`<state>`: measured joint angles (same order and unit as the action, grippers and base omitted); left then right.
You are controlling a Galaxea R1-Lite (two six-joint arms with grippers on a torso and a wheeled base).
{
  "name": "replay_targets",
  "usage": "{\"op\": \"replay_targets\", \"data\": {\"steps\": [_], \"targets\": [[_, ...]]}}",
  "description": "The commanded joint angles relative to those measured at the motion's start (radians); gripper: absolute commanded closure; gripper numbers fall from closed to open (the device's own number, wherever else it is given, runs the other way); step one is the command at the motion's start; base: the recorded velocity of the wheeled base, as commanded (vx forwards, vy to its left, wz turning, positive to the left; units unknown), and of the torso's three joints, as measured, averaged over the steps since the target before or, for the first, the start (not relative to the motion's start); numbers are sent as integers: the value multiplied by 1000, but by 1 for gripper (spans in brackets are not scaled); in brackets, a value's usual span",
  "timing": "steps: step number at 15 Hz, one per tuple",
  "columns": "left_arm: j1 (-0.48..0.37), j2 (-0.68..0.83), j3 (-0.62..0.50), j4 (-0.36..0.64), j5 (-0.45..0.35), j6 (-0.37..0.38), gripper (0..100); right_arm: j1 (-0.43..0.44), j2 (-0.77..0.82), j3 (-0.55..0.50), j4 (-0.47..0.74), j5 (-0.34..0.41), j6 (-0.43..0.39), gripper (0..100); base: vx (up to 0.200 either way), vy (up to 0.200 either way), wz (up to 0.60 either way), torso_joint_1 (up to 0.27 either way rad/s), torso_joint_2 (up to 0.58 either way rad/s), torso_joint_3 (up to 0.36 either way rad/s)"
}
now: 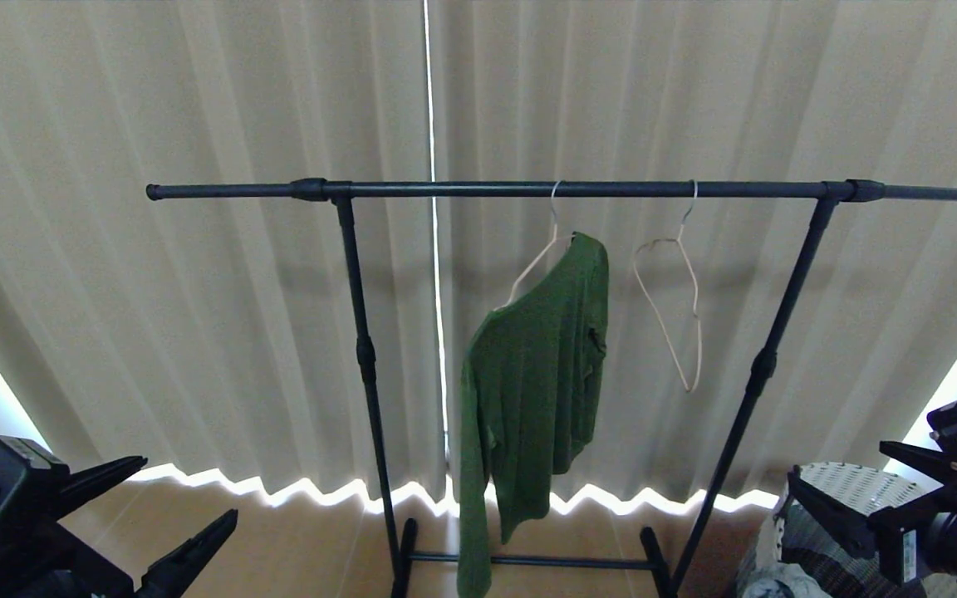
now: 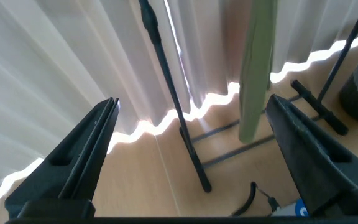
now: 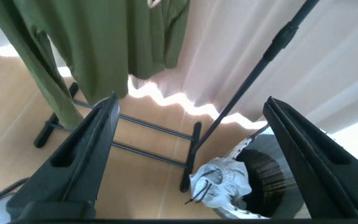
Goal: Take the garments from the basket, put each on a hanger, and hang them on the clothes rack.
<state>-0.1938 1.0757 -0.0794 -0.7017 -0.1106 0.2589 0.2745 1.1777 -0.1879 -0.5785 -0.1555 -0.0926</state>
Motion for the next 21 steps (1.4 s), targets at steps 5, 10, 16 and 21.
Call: {"op": "replay_targets", "data": {"steps": [5,10,16,21], "targets": [[-1,-3,3,-1,0,2,0,-1,-20,7,0,-1,-10,0,0,0,0,0,0,0],[-1,-3,4,-1,0,2,0,-8,-20,7,5,-6,-24,0,0,0,0,0,0,0],[-1,-2,4,-1,0,2,0,-26,-16,7,5,-4,-30,0,0,0,0,0,0,0],[-1,-3,3,-1,0,0,0,-26,-15,7,8,-4,-32,0,0,0,0,-158,374,215]]}}
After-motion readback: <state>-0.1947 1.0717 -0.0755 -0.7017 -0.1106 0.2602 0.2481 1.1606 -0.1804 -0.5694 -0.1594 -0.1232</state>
